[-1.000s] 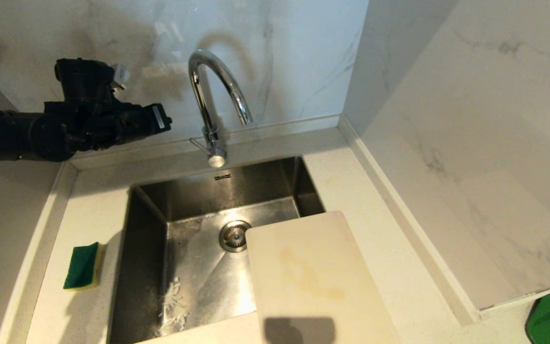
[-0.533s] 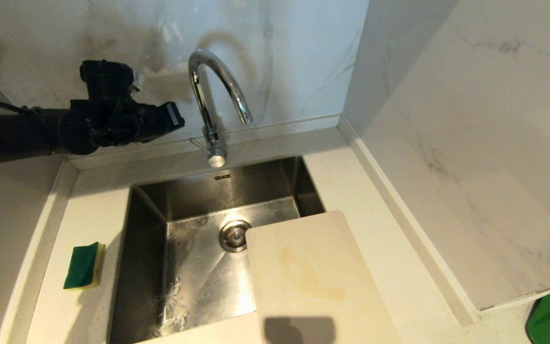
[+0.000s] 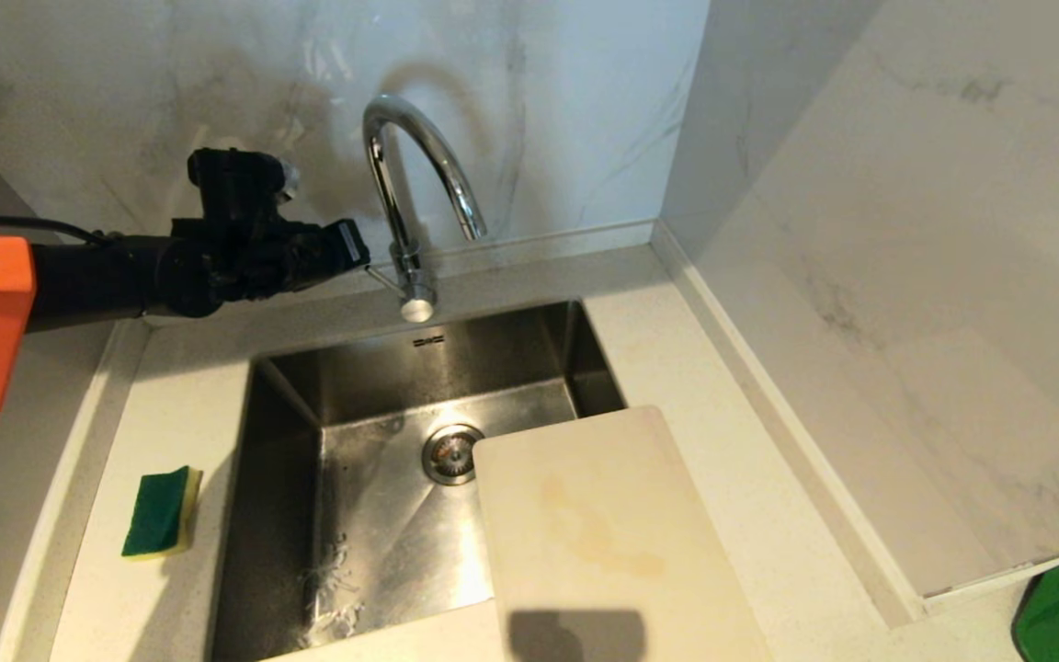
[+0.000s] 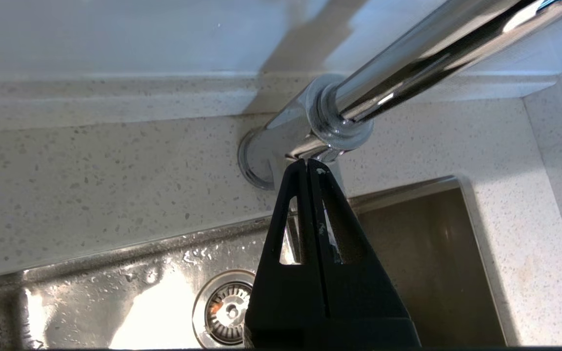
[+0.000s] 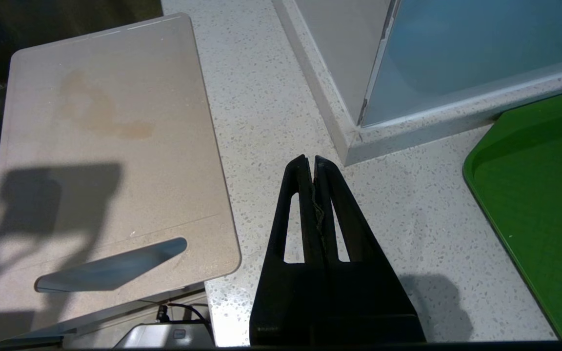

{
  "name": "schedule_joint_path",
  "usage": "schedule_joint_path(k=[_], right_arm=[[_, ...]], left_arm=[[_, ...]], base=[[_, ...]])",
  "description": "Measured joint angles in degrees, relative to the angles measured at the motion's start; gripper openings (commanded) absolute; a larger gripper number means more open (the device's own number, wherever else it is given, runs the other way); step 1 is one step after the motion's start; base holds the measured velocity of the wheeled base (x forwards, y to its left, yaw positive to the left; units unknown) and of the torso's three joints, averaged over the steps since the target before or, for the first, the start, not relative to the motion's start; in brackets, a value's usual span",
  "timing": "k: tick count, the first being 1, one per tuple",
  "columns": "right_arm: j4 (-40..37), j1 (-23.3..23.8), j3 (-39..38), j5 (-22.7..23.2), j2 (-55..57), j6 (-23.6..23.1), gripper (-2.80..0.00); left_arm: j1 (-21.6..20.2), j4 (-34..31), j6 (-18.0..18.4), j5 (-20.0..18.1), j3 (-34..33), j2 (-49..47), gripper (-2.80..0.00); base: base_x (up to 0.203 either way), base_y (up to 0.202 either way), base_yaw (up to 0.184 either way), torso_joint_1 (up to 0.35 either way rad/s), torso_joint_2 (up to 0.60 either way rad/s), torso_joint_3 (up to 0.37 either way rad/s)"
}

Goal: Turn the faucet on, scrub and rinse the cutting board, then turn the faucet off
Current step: Turn on the tap

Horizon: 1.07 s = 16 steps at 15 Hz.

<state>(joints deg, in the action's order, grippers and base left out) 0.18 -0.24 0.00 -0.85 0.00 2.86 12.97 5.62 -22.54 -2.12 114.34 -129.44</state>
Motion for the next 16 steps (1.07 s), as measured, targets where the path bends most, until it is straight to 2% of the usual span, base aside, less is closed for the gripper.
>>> schedule_joint_path(k=[9, 12, 16], right_arm=[[0.0, 0.0, 0.0, 0.0, 0.0, 0.0, -2.8], [0.0, 0.0, 0.0, 0.0, 0.0, 0.0, -2.8], [0.0, 0.0, 0.0, 0.0, 0.0, 0.0, -2.8]], left_arm=[[0.6, -1.1, -1.0, -0.3, 0.0, -0.4, -2.8], [1.3, -3.9, -4.1, -0.4, -0.1, 0.7, -2.8], [1.8, -10.0, -4.8, -0.5, -0.1, 2.8, -2.8]], base=[[0.0, 0.0, 0.0, 0.0, 0.0, 0.0], [0.0, 0.0, 0.0, 0.0, 0.0, 0.0], [0.0, 0.0, 0.0, 0.0, 0.0, 0.0]])
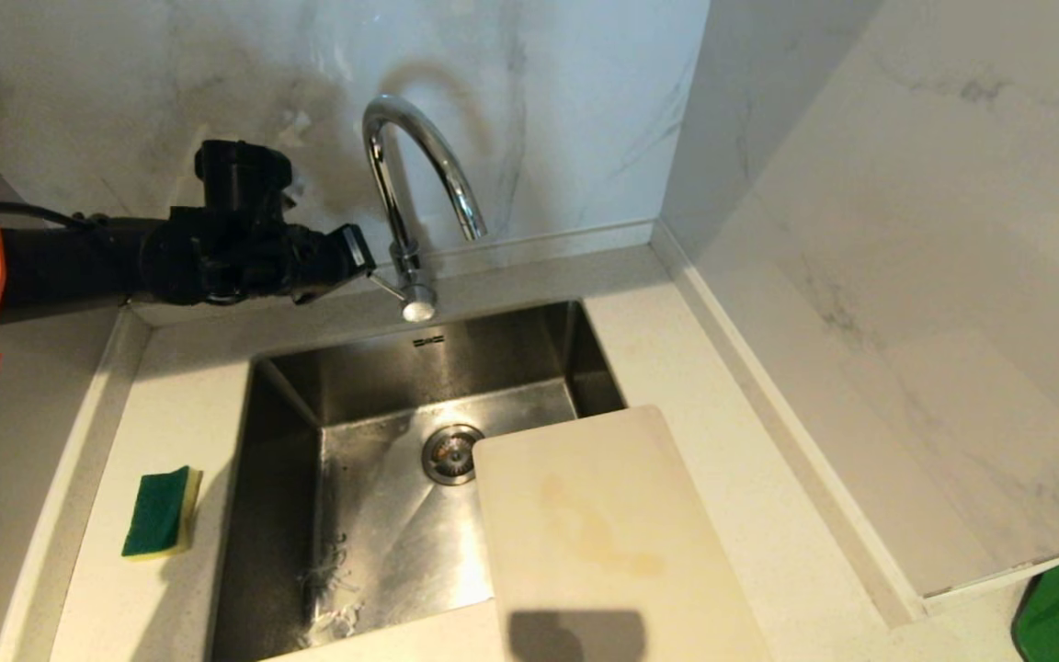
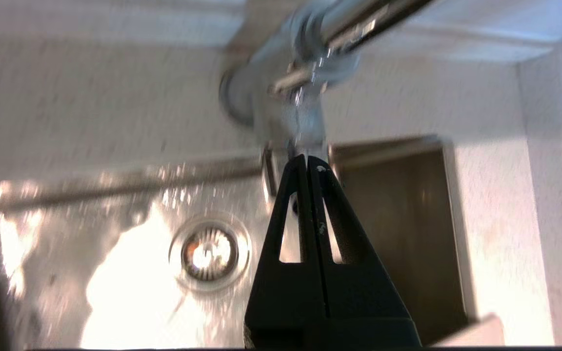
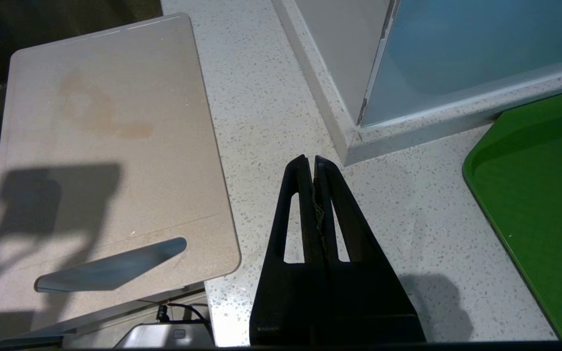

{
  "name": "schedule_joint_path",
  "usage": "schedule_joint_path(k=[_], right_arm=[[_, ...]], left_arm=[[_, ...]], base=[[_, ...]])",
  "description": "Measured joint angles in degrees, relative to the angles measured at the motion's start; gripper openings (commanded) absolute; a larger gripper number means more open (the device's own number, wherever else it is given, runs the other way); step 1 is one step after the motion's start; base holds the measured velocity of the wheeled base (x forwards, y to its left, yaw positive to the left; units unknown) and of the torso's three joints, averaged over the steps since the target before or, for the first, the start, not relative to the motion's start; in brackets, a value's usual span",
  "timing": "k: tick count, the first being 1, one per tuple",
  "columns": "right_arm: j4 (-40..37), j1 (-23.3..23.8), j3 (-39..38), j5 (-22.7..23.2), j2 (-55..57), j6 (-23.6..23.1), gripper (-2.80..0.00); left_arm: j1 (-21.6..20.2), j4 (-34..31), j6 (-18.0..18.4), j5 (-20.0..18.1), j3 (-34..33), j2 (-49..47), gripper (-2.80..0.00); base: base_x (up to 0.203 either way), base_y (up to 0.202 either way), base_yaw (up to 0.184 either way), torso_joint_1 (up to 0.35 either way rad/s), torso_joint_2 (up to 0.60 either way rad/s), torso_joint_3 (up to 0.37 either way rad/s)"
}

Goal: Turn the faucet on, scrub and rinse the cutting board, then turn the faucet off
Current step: Turn on the tap, then pick up the cleaning cloth

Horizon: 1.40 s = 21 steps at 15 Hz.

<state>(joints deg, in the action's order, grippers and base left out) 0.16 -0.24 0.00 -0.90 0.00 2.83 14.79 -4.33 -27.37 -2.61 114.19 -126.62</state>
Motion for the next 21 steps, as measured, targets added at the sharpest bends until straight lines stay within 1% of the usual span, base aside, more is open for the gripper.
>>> schedule_joint_path(k=[2, 6, 8, 9, 11, 12, 14, 17, 18, 19, 21], right_arm=[[0.0, 0.0, 0.0, 0.0, 0.0, 0.0, -2.8], [0.0, 0.0, 0.0, 0.0, 0.0, 0.0, -2.8], [0.0, 0.0, 0.0, 0.0, 0.0, 0.0, -2.8], [0.0, 0.0, 0.0, 0.0, 0.0, 0.0, -2.8], [0.0, 0.0, 0.0, 0.0, 0.0, 0.0, -2.8], [0.0, 0.0, 0.0, 0.0, 0.0, 0.0, -2.8], [0.0, 0.0, 0.0, 0.0, 0.0, 0.0, -2.8], [0.0, 0.0, 0.0, 0.0, 0.0, 0.0, -2.8], [0.0, 0.0, 0.0, 0.0, 0.0, 0.0, -2.8], [0.0, 0.0, 0.0, 0.0, 0.0, 0.0, -2.8], [0.0, 0.0, 0.0, 0.0, 0.0, 0.0, -2.8]], left_arm=[[0.4, -3.6, -1.3, -0.1, 0.0, 1.3, -2.8], [1.4, -8.8, -5.9, 0.0, -0.1, 3.7, -2.8], [1.6, -8.7, -5.5, 0.5, -0.1, 4.8, -2.8], [1.5, -8.8, -3.9, 0.7, -0.1, 5.4, -2.8], [0.9, -11.1, 2.6, 1.9, -0.7, 7.1, -2.8], [0.4, -13.7, 5.8, 2.5, -1.1, 8.3, -2.8], [-0.7, -22.3, 13.0, 3.0, -1.6, 10.9, -2.8], [-2.7, -37.2, 22.4, 3.3, -2.3, 14.9, -2.8], [-3.4, -41.0, 23.8, 3.5, -3.4, 16.2, -2.8], [-4.3, -43.7, 24.4, 4.2, -5.2, 17.4, -2.8], [-6.4, -44.7, 25.5, 6.2, -10.4, 19.3, -2.8]], base=[[0.0, 0.0, 0.0, 0.0, 0.0, 0.0], [0.0, 0.0, 0.0, 0.0, 0.0, 0.0], [0.0, 0.0, 0.0, 0.0, 0.0, 0.0], [0.0, 0.0, 0.0, 0.0, 0.0, 0.0], [0.0, 0.0, 0.0, 0.0, 0.0, 0.0], [0.0, 0.0, 0.0, 0.0, 0.0, 0.0], [0.0, 0.0, 0.0, 0.0, 0.0, 0.0], [0.0, 0.0, 0.0, 0.0, 0.0, 0.0], [0.0, 0.0, 0.0, 0.0, 0.0, 0.0], [0.0, 0.0, 0.0, 0.0, 0.0, 0.0], [0.0, 0.0, 0.0, 0.0, 0.0, 0.0]])
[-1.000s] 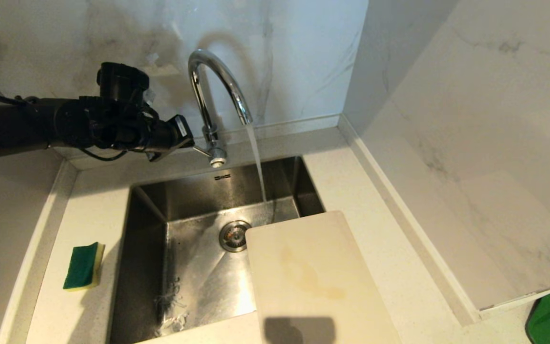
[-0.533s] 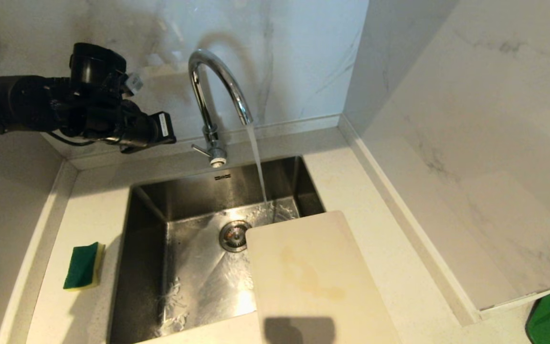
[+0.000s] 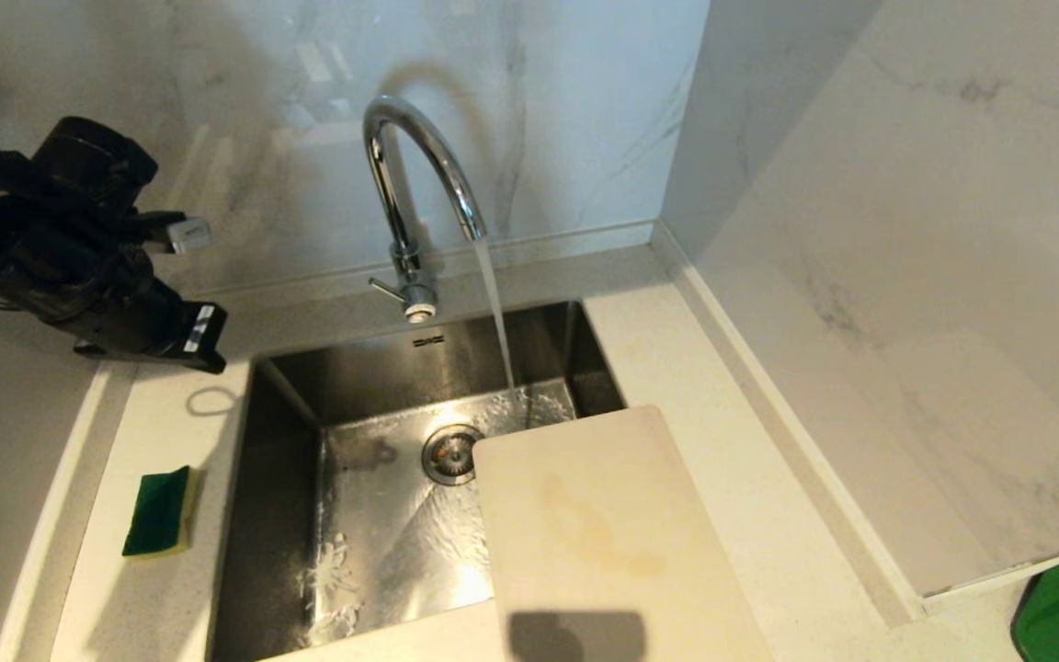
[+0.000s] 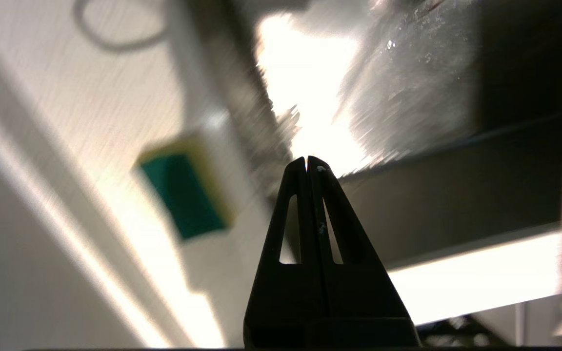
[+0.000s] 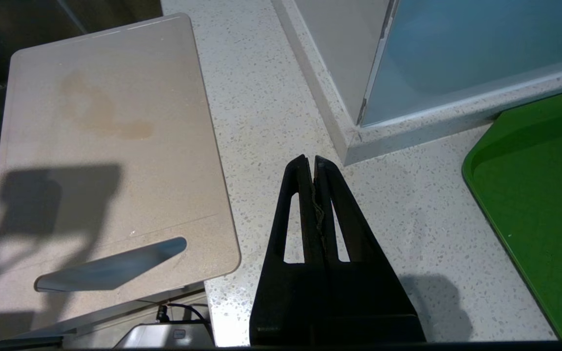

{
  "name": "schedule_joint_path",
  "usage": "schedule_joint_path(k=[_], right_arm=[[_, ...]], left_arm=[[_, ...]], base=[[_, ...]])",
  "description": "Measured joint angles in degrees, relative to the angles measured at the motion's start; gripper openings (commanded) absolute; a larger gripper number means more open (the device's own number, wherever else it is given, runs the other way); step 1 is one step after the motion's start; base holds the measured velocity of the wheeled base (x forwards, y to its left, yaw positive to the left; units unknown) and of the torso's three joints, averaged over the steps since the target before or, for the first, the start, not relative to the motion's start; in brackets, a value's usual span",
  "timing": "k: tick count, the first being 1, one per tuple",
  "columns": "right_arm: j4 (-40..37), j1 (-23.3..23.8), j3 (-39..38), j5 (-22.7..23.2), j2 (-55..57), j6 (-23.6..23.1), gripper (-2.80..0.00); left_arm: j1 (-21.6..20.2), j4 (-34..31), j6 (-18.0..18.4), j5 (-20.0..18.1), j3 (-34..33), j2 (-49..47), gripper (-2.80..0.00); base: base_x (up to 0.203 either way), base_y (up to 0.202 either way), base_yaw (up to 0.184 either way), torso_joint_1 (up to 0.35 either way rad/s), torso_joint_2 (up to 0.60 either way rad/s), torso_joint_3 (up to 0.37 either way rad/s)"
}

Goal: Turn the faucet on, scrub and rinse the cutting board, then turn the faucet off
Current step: Pick up the cleaning cloth

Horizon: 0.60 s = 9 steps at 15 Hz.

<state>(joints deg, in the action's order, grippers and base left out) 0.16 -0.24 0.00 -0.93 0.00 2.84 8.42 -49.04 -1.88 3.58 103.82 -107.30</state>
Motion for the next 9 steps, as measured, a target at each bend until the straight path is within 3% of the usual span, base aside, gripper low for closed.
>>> schedule_joint_path(k=[3, 8, 9], right_arm=[[0.0, 0.0, 0.0, 0.0, 0.0, 0.0, -2.8], [0.0, 0.0, 0.0, 0.0, 0.0, 0.0, -2.8], [0.0, 0.0, 0.0, 0.0, 0.0, 0.0, -2.8]], left_arm=[[-4.4, -0.1, 1.3, 3.9, -10.2, 1.9, -2.8], [-10.2, 0.6, 1.4, 4.5, -22.3, 4.2, -2.8], [-10.8, 1.3, 1.3, 4.5, -24.0, 4.4, 0.0]], base=[[0.0, 0.0, 0.0, 0.0, 0.0, 0.0], [0.0, 0.0, 0.0, 0.0, 0.0, 0.0], [0.0, 0.0, 0.0, 0.0, 0.0, 0.0]])
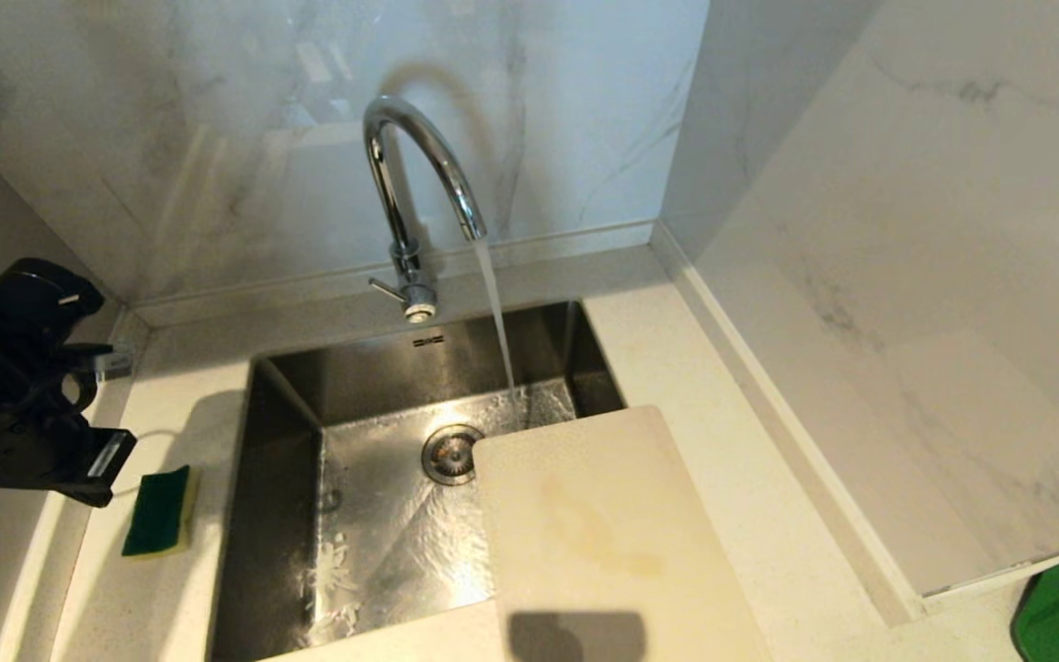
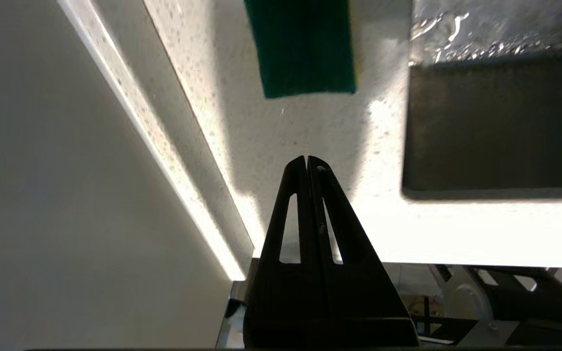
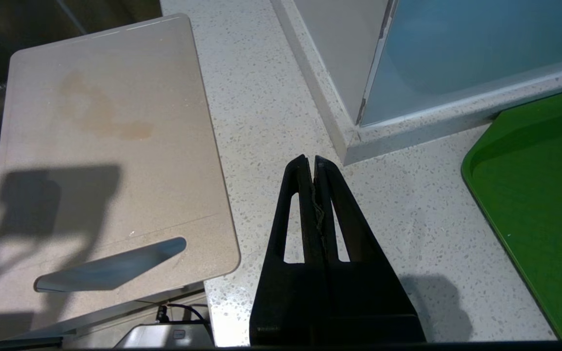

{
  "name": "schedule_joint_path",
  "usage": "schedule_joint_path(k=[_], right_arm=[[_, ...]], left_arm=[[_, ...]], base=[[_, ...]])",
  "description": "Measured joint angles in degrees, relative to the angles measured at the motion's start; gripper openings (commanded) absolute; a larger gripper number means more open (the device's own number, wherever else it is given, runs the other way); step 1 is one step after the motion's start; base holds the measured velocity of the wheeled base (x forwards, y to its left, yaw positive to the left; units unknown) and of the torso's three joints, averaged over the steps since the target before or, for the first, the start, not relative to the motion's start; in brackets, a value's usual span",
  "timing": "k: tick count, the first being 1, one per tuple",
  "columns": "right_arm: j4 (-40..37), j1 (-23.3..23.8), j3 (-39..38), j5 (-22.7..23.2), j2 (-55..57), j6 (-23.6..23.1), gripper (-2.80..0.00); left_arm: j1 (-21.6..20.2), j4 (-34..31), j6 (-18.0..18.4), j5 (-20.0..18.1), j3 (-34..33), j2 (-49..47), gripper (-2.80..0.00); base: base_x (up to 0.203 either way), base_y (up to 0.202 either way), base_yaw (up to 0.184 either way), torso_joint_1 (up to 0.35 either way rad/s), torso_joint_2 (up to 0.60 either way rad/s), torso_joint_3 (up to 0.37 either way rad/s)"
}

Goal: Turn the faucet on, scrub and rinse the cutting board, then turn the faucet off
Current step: Pick up the cleaning cloth

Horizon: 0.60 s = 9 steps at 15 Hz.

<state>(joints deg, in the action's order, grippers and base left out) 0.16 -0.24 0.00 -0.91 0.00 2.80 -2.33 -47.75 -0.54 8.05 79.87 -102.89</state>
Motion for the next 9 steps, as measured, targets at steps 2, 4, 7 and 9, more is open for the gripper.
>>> schedule_joint_path(k=[2, 4, 7, 9], right_arm=[[0.0, 0.0, 0.0, 0.0, 0.0, 0.0, -2.8], [0.0, 0.0, 0.0, 0.0, 0.0, 0.0, -2.8], [0.0, 0.0, 0.0, 0.0, 0.0, 0.0, -2.8], [0.0, 0.0, 0.0, 0.0, 0.0, 0.0, -2.8]], left_arm=[[-0.7, 2.9, -0.1, 0.0, -2.9, 0.2, 0.0], [-1.6, 5.5, -0.2, 0.0, -5.0, 0.0, 0.0], [-3.0, 7.3, -0.7, -0.3, -7.7, -0.7, 0.0], [-3.5, 10.4, -3.1, -1.3, -9.2, -1.6, 0.0]], base=[[0.0, 0.0, 0.0, 0.0, 0.0, 0.0], [0.0, 0.0, 0.0, 0.0, 0.0, 0.0], [0.0, 0.0, 0.0, 0.0, 0.0, 0.0], [0.0, 0.0, 0.0, 0.0, 0.0, 0.0]])
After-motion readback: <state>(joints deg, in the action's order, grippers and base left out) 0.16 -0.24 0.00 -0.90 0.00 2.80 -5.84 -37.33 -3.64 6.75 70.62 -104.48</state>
